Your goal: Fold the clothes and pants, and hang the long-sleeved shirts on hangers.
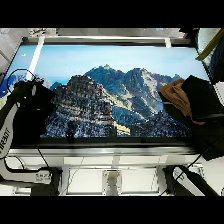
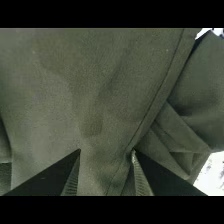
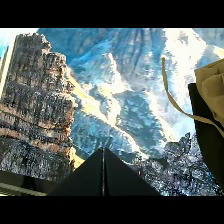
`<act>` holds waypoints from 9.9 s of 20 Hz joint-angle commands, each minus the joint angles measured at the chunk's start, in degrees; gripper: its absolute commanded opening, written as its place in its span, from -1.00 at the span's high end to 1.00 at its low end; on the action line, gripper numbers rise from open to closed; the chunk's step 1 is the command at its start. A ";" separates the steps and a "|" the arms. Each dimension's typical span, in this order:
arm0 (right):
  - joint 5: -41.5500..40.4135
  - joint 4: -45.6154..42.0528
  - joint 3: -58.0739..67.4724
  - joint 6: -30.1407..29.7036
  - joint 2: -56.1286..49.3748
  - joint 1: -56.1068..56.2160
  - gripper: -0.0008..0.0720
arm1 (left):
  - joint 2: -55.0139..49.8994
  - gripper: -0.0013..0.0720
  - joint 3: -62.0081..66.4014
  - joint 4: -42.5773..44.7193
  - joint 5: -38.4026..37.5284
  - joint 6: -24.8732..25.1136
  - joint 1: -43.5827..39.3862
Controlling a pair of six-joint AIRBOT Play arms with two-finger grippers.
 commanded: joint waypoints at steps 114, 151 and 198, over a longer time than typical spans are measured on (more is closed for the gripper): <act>-12.90 -3.78 13.51 -5.64 -39.17 32.04 0.97 | 26.10 0.92 9.22 -51.49 -3.65 15.98 17.20; -22.27 -25.38 9.99 -2.84 -25.81 32.68 0.97 | 32.17 0.92 8.98 -47.98 14.40 10.97 23.98; -24.85 12.85 -10.29 -4.24 -61.31 30.73 -0.26 | 6.10 -0.93 -8.52 -44.19 7.45 7.58 34.32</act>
